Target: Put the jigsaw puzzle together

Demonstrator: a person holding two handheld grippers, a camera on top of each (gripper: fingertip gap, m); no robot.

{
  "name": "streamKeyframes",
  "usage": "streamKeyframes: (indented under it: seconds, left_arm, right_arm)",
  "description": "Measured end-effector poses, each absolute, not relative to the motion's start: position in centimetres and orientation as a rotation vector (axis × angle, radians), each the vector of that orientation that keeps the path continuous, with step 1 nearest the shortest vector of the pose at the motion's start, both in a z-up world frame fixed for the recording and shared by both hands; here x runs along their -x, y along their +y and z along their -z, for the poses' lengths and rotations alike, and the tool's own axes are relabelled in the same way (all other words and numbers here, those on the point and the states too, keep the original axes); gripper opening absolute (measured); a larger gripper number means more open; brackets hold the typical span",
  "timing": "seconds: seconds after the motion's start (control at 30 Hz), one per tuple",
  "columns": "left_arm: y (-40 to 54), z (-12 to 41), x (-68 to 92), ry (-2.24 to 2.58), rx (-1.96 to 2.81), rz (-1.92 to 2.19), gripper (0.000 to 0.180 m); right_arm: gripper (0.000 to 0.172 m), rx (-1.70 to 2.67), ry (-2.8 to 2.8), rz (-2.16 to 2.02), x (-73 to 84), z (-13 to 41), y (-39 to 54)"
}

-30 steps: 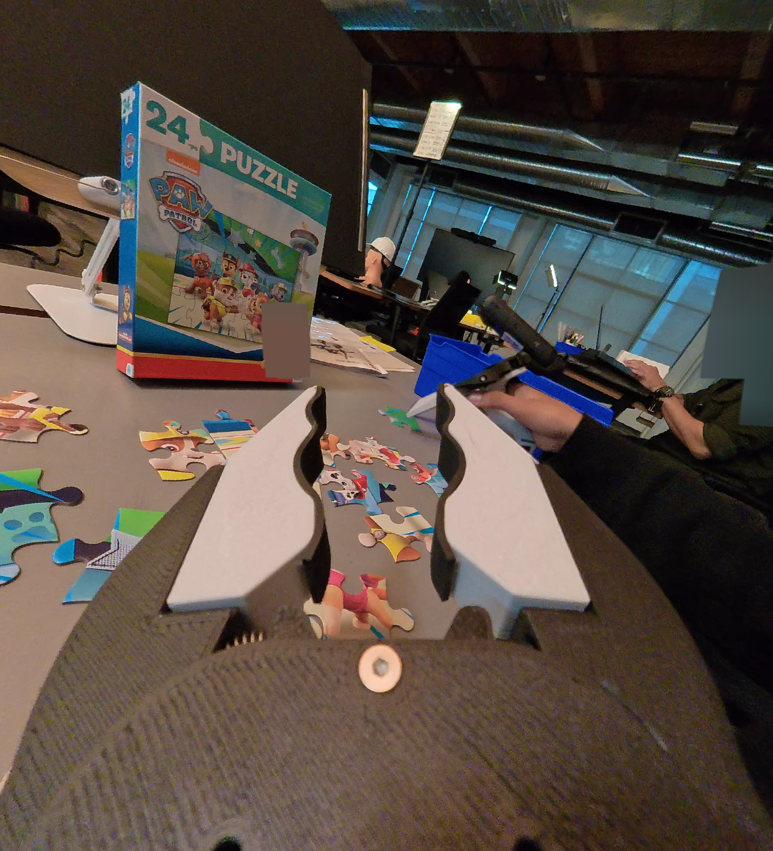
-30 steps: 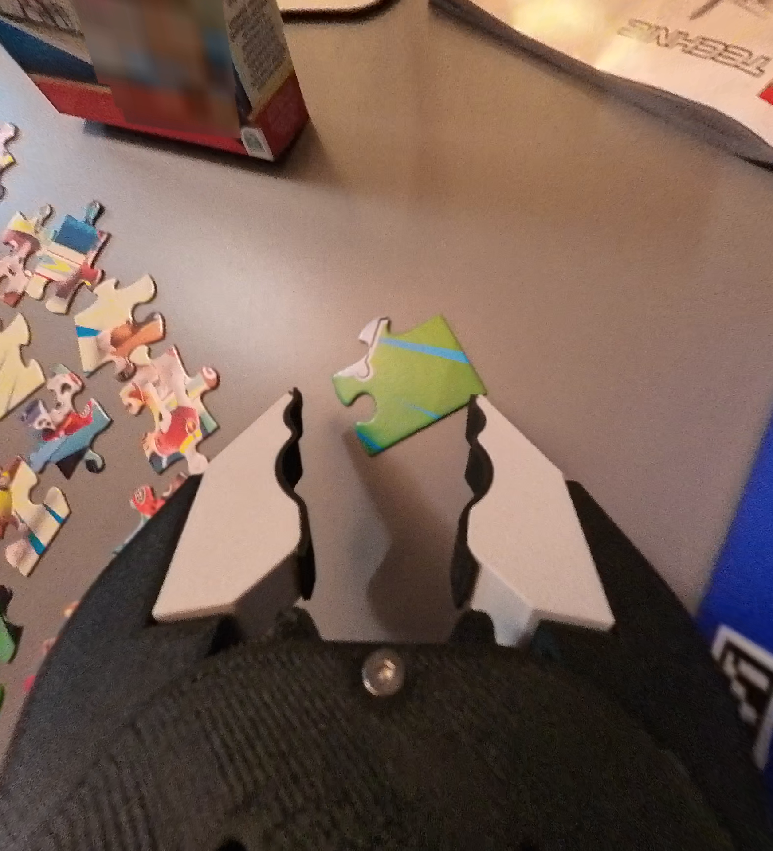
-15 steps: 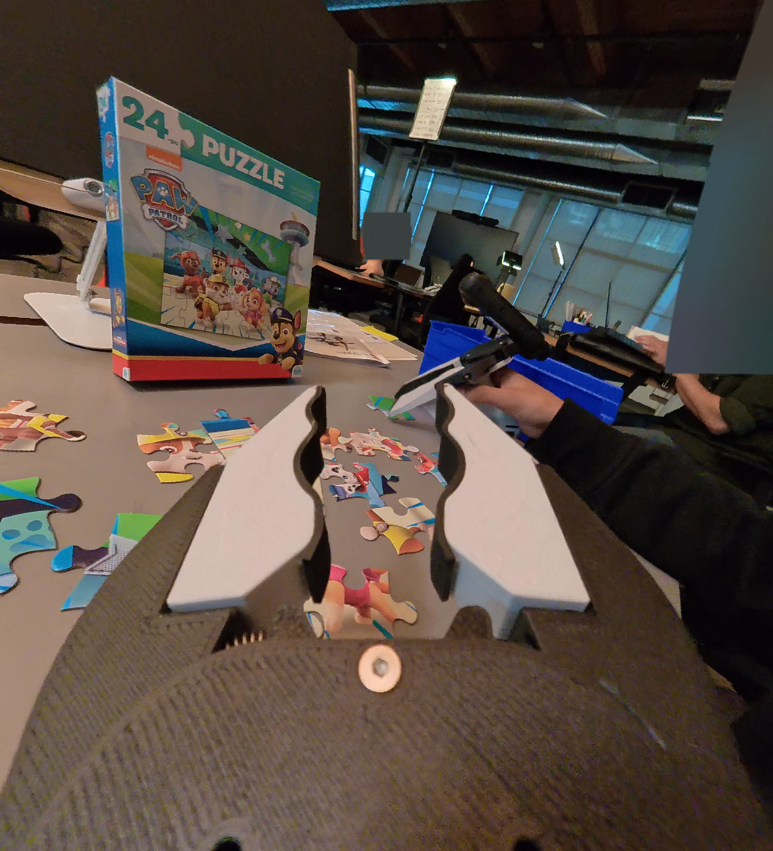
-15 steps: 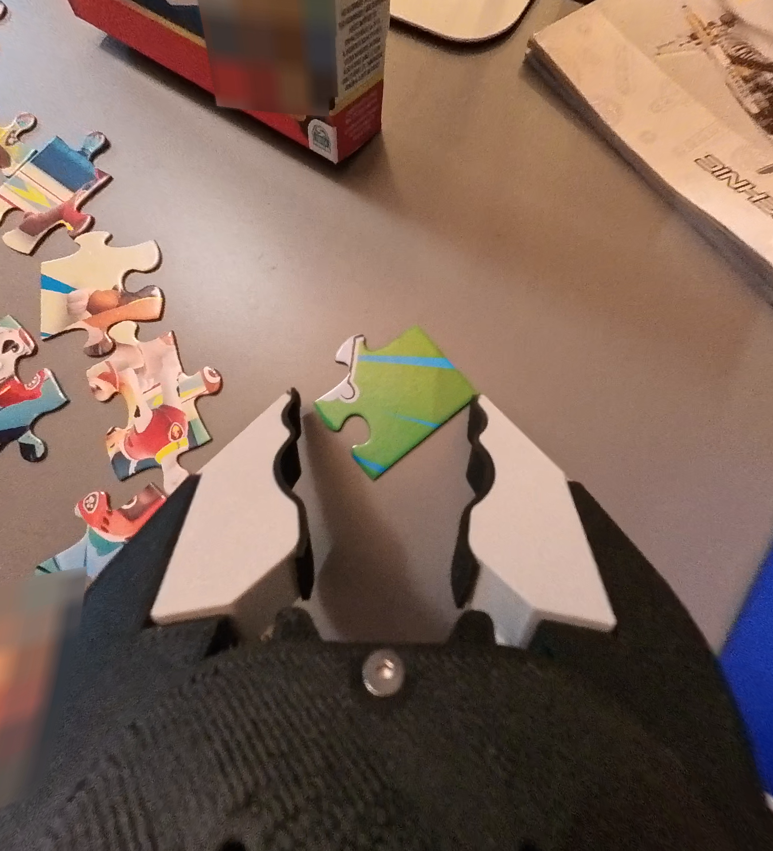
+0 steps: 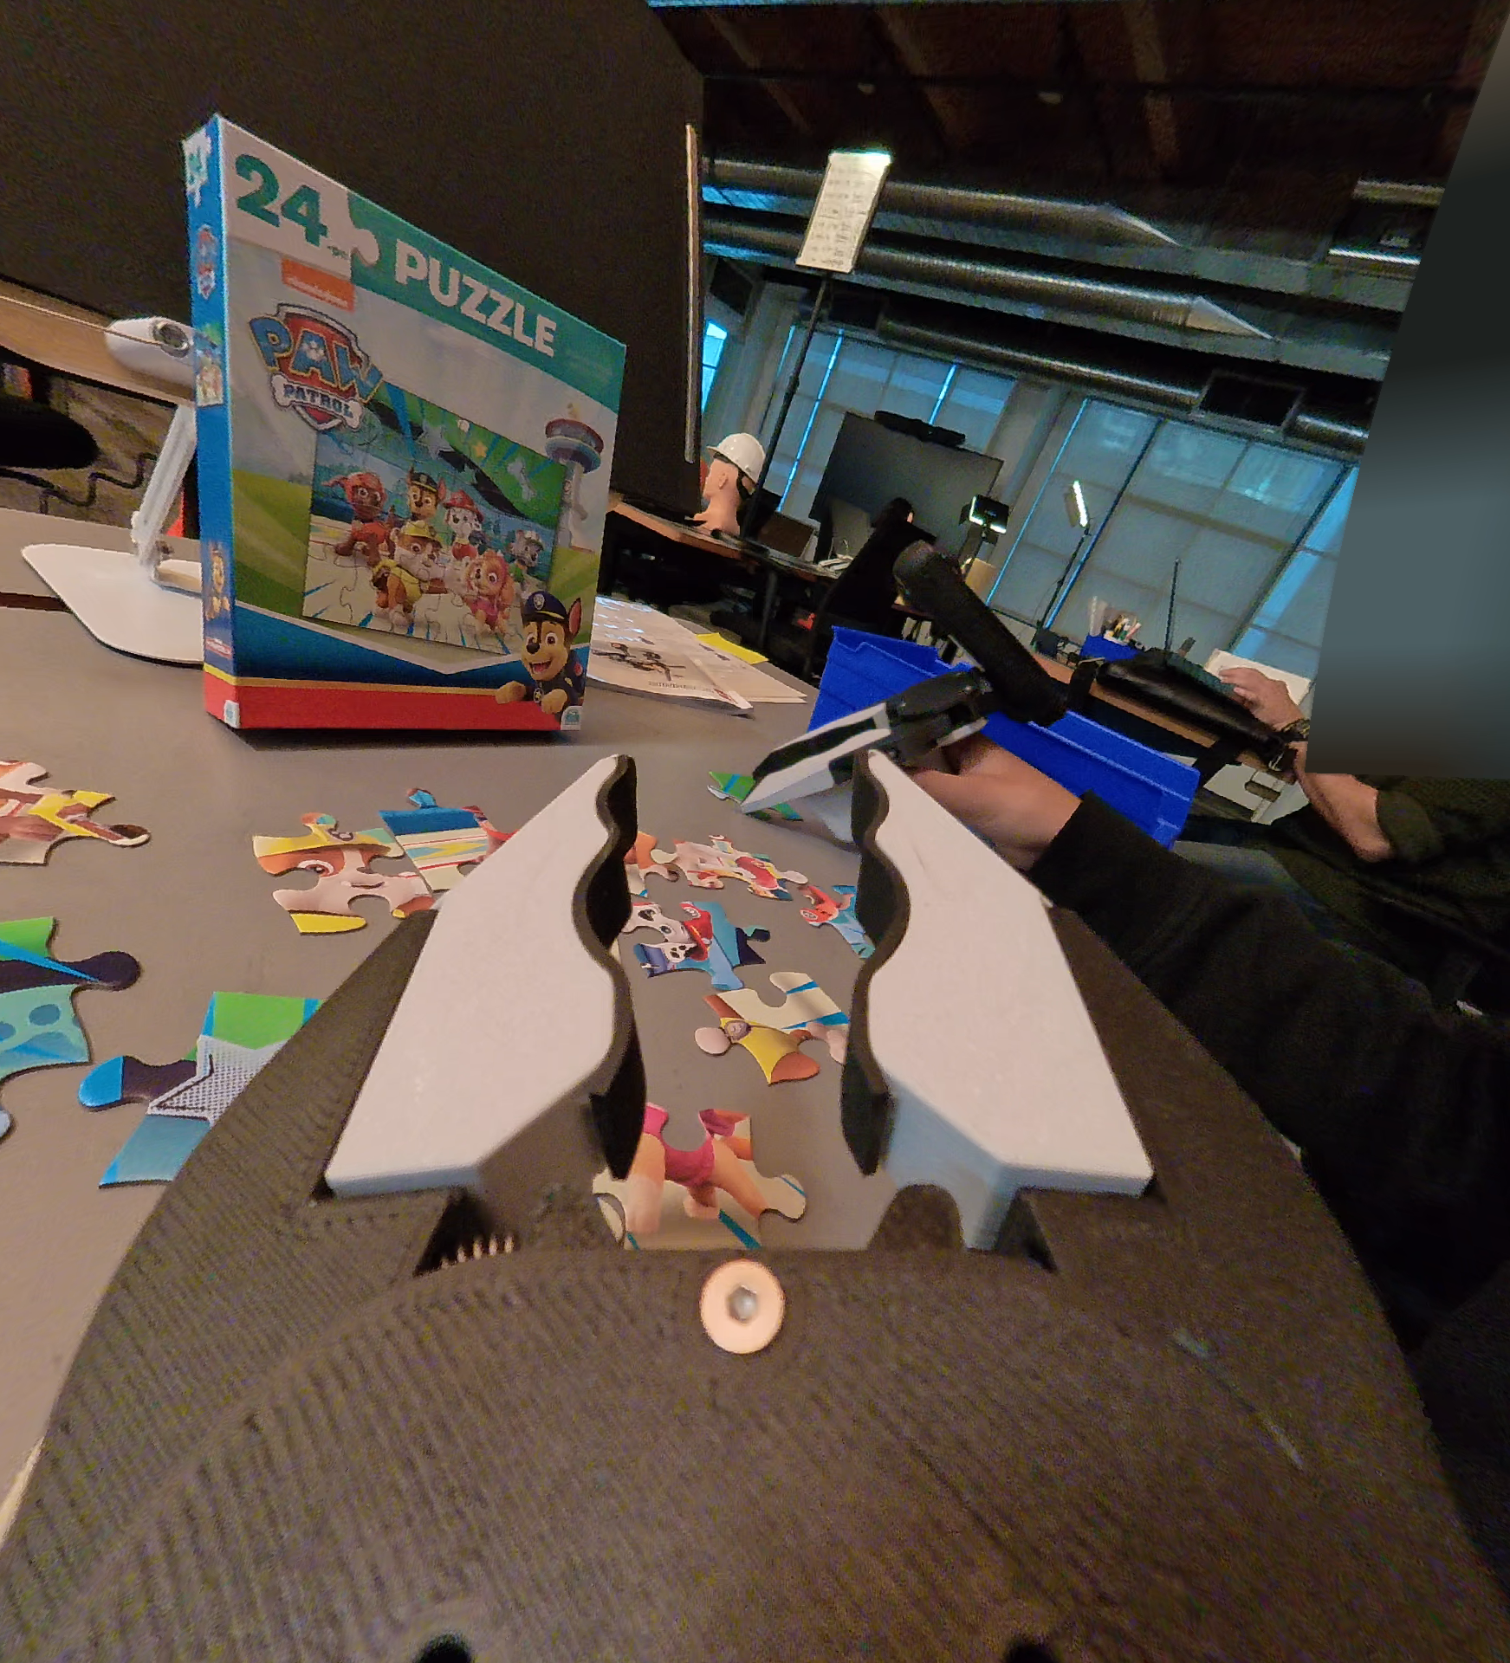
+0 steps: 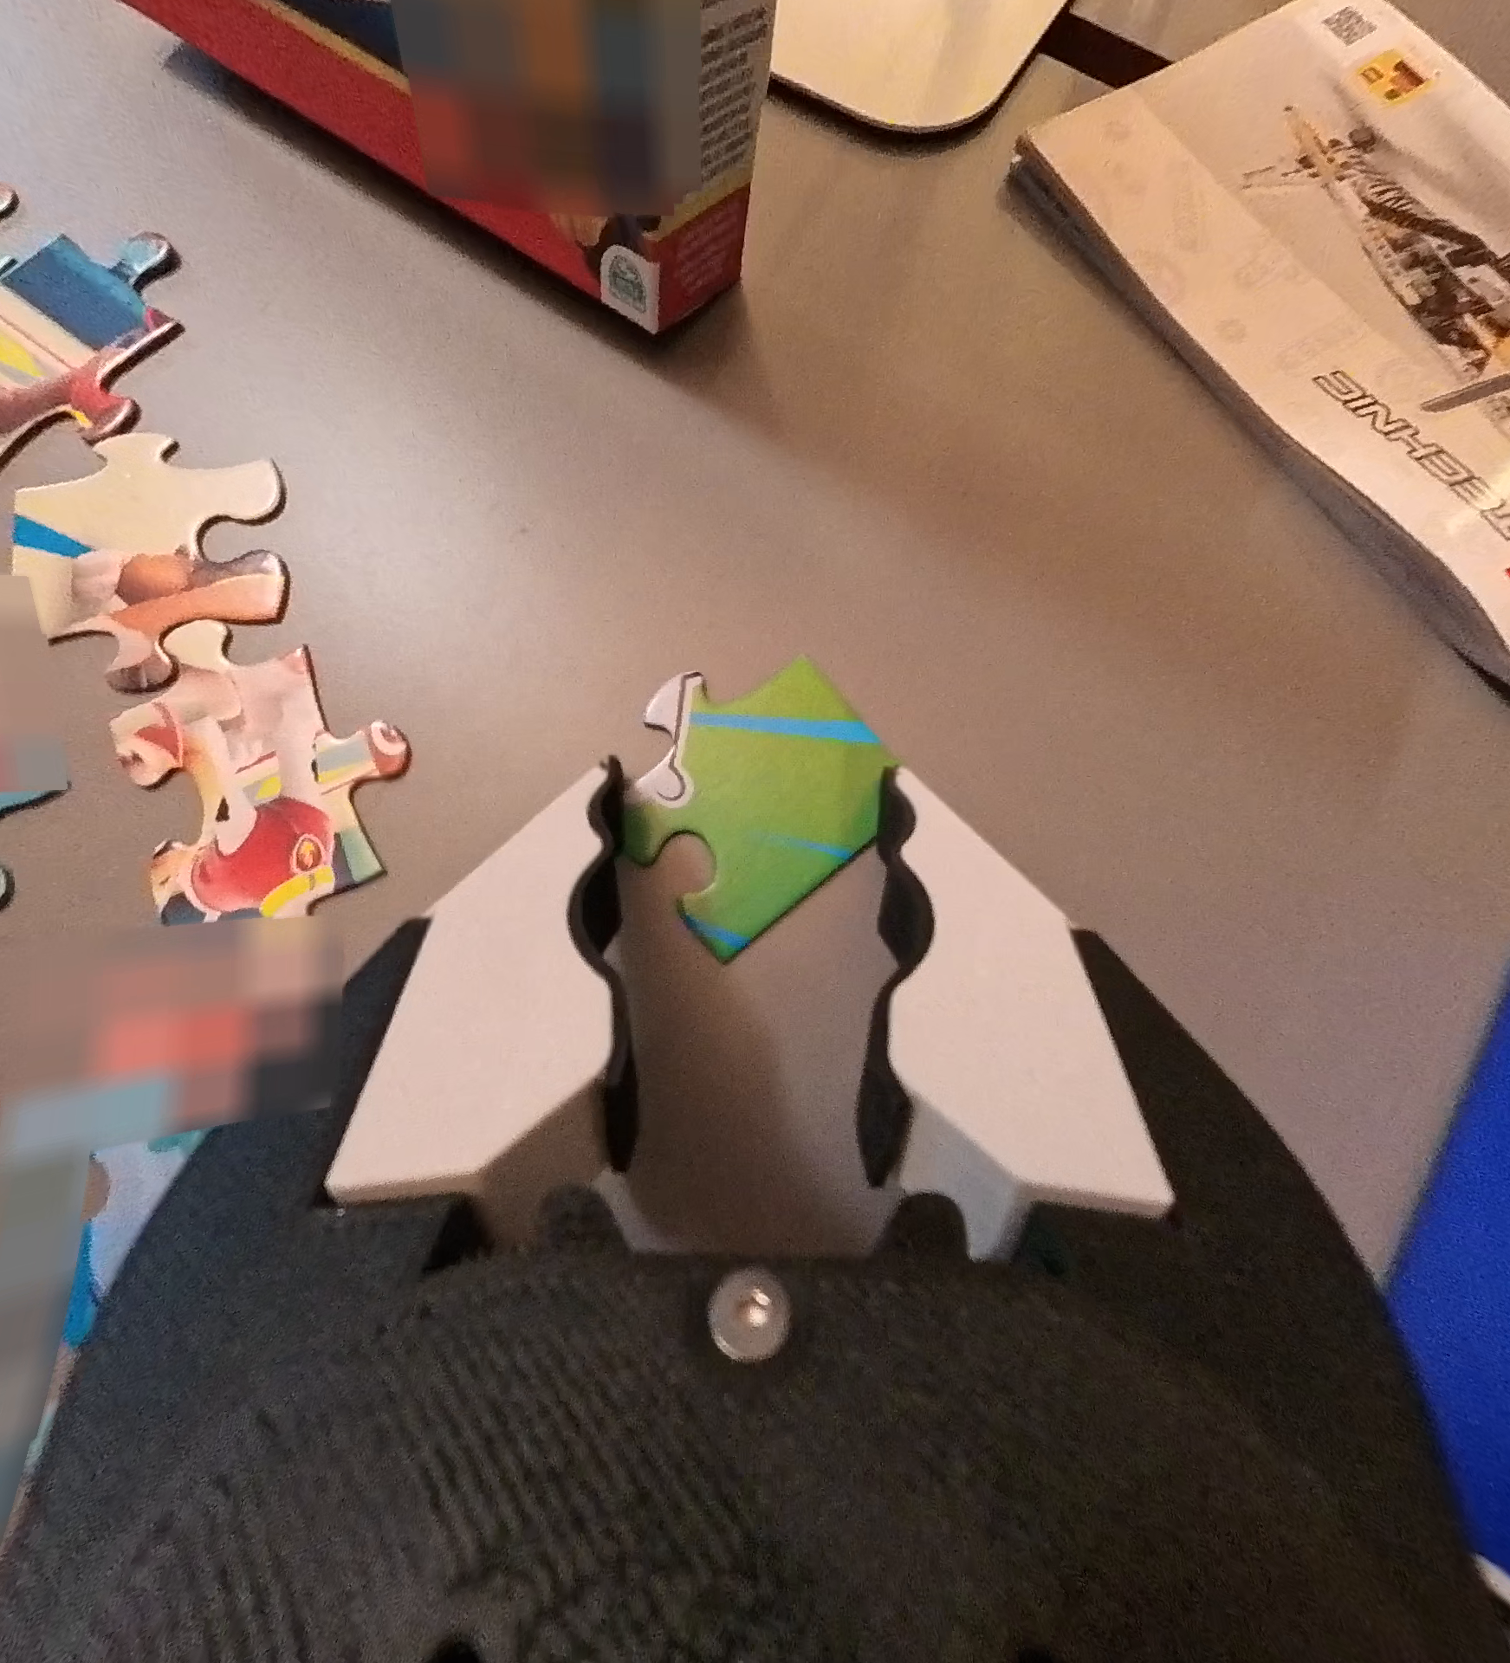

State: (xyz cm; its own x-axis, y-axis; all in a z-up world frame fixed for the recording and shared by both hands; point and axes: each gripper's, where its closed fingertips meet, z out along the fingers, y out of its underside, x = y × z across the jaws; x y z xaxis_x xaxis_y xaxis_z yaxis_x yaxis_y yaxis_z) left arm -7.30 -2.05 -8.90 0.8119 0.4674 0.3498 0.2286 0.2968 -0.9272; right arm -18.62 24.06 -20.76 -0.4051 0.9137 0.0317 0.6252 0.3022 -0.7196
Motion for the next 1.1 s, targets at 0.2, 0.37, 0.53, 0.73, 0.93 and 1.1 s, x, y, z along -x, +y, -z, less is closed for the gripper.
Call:
streamKeyframes:
  seconds: [0.2,0.37,0.53,0.73,0.93,1.1]
  left_arm:
    - [-2.3,8.7,7.4,-0.658,1.26,-0.151,0.046]
    - [-2.1,8.8,7.3,-0.65,1.275,-0.164,0.046]
    - [-1.9,9.0,7.2,-0.641,1.291,-0.175,0.046]
    - [-2.0,8.9,7.2,-0.646,1.28,-0.158,0.046]
    - [-1.7,9.0,6.9,-0.635,1.296,-0.135,0.043]
    - [-1.6,9.1,6.8,-0.631,1.301,-0.125,0.041]
  right_arm:
    - [0.051,1.33,-2.185,-0.887,17.4,20.8,24.4]
    - [0.049,1.298,-2.191,-0.909,17.4,20.7,23.9]
    - [0.048,1.278,-2.204,-0.922,17.3,20.7,23.7]
    - [0.066,1.267,-2.203,-0.908,17.3,20.5,23.8]
    - [0.082,1.283,-2.158,-0.936,17.5,19.6,24.2]
    - [0.071,1.261,-1.958,-0.937,18.5,16.3,25.7]
